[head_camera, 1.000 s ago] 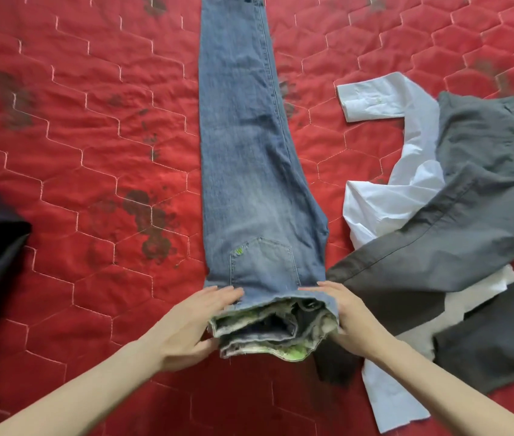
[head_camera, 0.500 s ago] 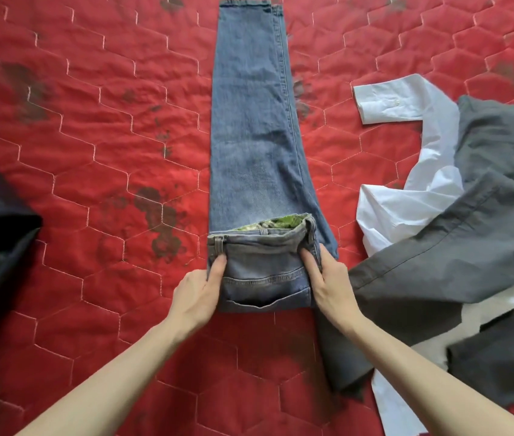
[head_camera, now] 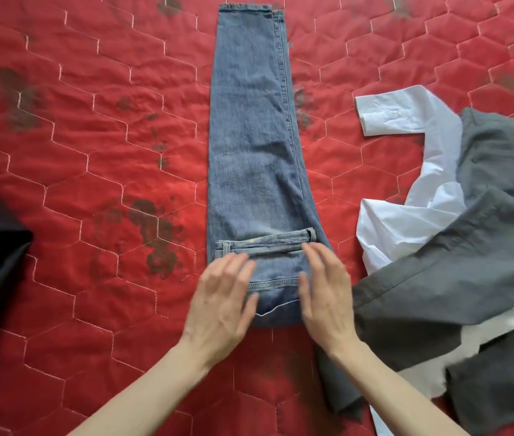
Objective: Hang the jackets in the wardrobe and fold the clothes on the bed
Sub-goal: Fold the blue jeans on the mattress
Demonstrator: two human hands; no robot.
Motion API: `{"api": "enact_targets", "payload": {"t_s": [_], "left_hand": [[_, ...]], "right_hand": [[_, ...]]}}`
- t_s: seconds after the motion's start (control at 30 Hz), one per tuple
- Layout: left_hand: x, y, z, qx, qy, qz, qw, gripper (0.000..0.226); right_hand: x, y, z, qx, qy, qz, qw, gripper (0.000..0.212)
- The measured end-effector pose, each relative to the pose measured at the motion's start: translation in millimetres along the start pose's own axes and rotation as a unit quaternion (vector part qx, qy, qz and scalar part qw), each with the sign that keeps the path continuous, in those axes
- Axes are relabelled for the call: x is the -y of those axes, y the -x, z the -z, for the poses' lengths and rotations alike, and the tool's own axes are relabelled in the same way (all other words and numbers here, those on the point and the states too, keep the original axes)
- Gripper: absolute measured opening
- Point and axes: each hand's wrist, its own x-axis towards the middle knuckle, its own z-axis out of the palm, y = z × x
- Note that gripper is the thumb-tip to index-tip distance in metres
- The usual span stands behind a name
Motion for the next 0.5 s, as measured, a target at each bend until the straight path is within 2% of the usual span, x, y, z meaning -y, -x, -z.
{"api": "enact_targets", "payload": {"t_s": [0.07,0.13,0.3,0.5], "left_hand": [[-2.5,-4.4,-9.9,0.070,-0.040,-0.071,0.994,0.064],[1.7,-9.8,-19.5,0.120,-0.067,-0.067,0.988,0.071],[16.0,-17.0,-36.5,0.160,-0.059,-0.034,0.985,0.080],[16.7,-21.5,-35.9,0.190,-0.039,-0.032,0.980,0.084]], "right_hand": [[1.4,2.0,-5.2,0.080,0.041,0.122,0.988,0.055],[-5.2,-0.7,-13.5,0.125,0.078,0.156,0.977,0.061],[-23.2,-5.8,-32.3,0.180,0.073,0.052,0.980,0.079],[-24.0,-9.6,-38.5,0.221,0.071,0.027,0.972,0.084]]}}
